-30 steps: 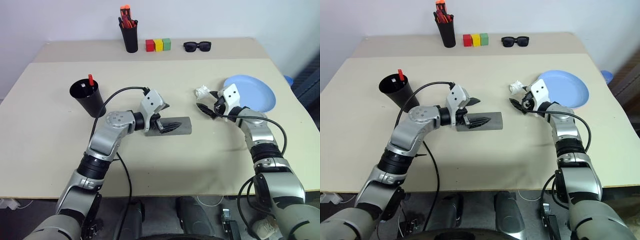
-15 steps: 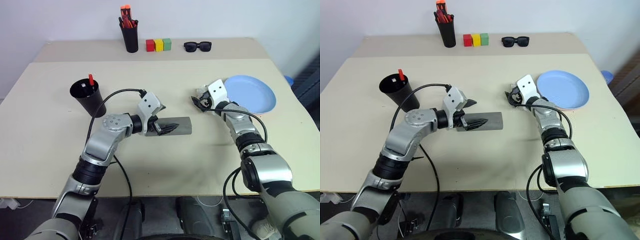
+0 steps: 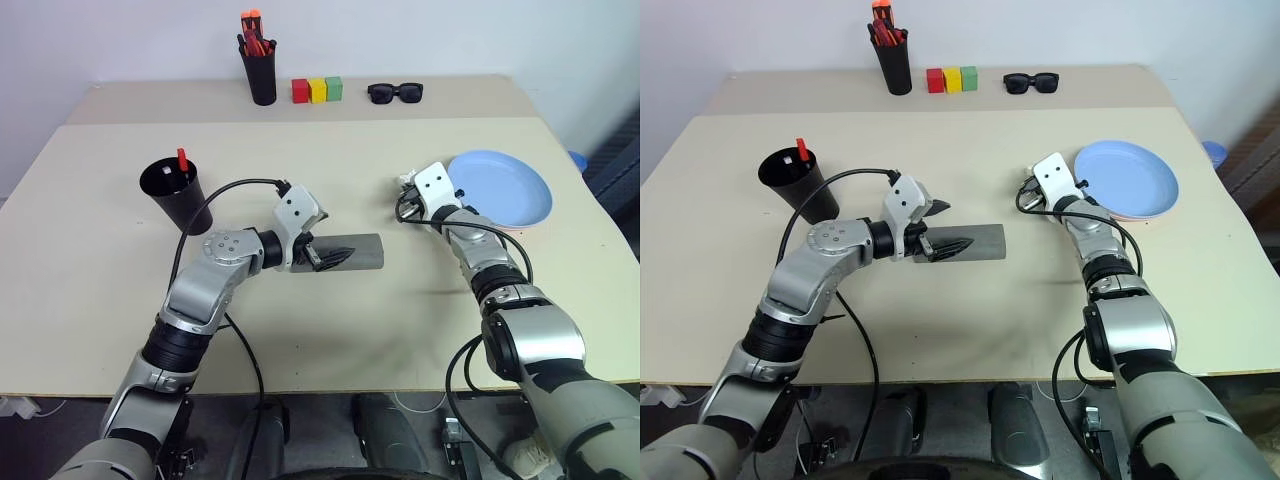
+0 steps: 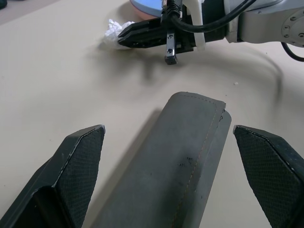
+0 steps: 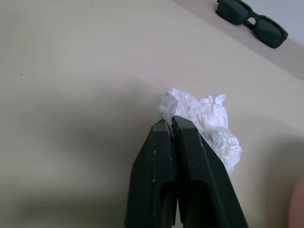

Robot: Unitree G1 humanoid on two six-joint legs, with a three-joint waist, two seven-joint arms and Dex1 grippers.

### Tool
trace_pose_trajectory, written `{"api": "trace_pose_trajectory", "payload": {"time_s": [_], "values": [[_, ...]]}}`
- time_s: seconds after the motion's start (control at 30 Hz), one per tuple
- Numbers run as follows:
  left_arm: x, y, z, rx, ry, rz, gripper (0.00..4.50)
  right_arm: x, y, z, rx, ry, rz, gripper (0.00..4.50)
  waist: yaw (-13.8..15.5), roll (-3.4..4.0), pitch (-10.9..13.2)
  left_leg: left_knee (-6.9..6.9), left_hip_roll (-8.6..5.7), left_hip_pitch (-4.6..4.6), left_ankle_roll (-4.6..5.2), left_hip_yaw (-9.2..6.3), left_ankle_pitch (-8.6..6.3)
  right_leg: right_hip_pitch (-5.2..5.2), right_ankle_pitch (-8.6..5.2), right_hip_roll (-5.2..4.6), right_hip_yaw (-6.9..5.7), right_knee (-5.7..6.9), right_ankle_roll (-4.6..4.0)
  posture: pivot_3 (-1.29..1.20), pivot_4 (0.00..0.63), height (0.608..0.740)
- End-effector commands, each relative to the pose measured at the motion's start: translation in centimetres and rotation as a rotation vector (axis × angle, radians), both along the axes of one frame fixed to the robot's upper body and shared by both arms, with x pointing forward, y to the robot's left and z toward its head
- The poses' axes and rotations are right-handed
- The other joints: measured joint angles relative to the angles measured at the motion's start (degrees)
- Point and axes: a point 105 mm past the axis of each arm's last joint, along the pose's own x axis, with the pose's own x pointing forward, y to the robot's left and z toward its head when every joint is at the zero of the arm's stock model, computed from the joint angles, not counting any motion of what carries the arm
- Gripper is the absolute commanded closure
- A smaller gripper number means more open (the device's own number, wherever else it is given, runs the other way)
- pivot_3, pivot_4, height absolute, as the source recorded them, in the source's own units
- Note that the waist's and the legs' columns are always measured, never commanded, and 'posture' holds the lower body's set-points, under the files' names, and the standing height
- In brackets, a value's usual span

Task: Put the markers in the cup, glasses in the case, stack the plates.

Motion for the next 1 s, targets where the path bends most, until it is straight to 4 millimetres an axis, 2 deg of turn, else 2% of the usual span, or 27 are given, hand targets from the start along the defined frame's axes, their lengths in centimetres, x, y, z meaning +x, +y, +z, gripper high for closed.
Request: {"api": "trace_pose_trajectory", "payload": {"time_s": [0.03, 0.2, 0.27, 0.37, 0.53, 0.6, 0.9, 0.93, 1.0], "values": [[-0.2, -0.7, 1.4, -0.026, -0.047, -0.031, 0.00, 0.4, -1.1, 4.3, 0.024, -0.162, -0.026, 4.47, 0.0, 0.01, 0.0, 0.00, 0.00, 0.00, 0.00, 0.00, 0.00, 0.00, 0.00, 0.00, 0.00, 0.00, 0.00, 0.00, 0.150, 0.740], [-0.1, -1.2, 1.4, -0.033, -0.045, -0.045, 0.00, -0.1, -3.7, 8.8, 0.114, -0.338, -0.082, 4.47, 0.1, 0.01, 0.0, 0.00, 0.00, -0.01, 0.00, 0.00, 0.00, 0.01, 0.00, 0.00, 0.00, -0.01, 0.00, 0.00, 0.150, 0.740], [-0.1, -1.3, 1.4, -0.037, -0.044, -0.049, 0.00, -0.4, -4.5, 9.7, 0.136, -0.370, -0.092, 4.47, 0.1, 0.01, 0.0, 0.01, 0.00, -0.02, 0.00, 0.00, 0.00, 0.01, 0.00, 0.00, 0.00, -0.02, 0.00, 0.00, 0.150, 0.740], [0.0, -1.5, 1.4, -0.039, -0.046, -0.055, 0.00, -1.0, -7.4, 10.5, 0.126, -0.395, -0.177, 4.47, 0.1, 0.01, 0.0, 0.01, 0.00, -0.01, 0.00, 0.00, 0.00, 0.01, 0.00, 0.00, 0.00, -0.02, 0.00, 0.00, 0.150, 0.740], [0.1, -1.8, 1.3, -0.046, -0.046, -0.063, 0.00, -2.1, -11.5, 9.4, 0.101, -0.348, -0.287, 4.47, 0.1, 0.01, 0.0, -0.01, 0.00, -0.01, 0.00, 0.01, 0.00, 0.02, 0.00, 0.00, 0.00, -0.04, 0.00, 0.00, 0.150, 0.740], [0.1, -1.9, 1.3, -0.046, -0.045, -0.067, 0.00, -2.5, -12.4, 8.4, 0.091, -0.312, -0.298, 4.47, 0.1, 0.00, 0.0, 0.00, 0.00, -0.02, 0.00, 0.01, 0.00, 0.03, 0.00, 0.00, 0.00, -0.04, 0.00, 0.00, 0.150, 0.740], [0.2, -1.9, 1.2, -0.045, -0.038, -0.072, 0.00, -3.8, -12.9, 5.3, 0.105, -0.215, -0.249, 4.47, 0.1, 0.01, 0.0, 0.02, 0.00, 0.00, 0.00, 0.07, 0.00, 0.04, 0.00, 0.00, 0.06, -0.05, 0.00, 0.00, 0.150, 0.740], [0.2, -1.8, 1.1, -0.045, -0.037, -0.073, 0.00, -3.8, -12.8, 5.1, 0.106, -0.208, -0.243, 3.95, 0.1, 0.01, 0.0, 0.02, 0.00, 0.00, 0.00, 0.06, 0.00, 0.04, 0.00, 0.00, 0.05, -0.05, 0.00, 0.00, 0.150, 0.740], [0.2, -1.8, 1.1, -0.044, -0.034, -0.074, 0.00, -4.0, -12.6, 4.8, 0.113, -0.199, -0.227, 3.31, 0.1, 0.01, 0.0, 0.03, 0.00, 0.00, 0.00, 0.06, 0.00, 0.04, 0.00, 0.00, 0.05, -0.05, 0.00, 0.00, 0.150, 0.740]]}}
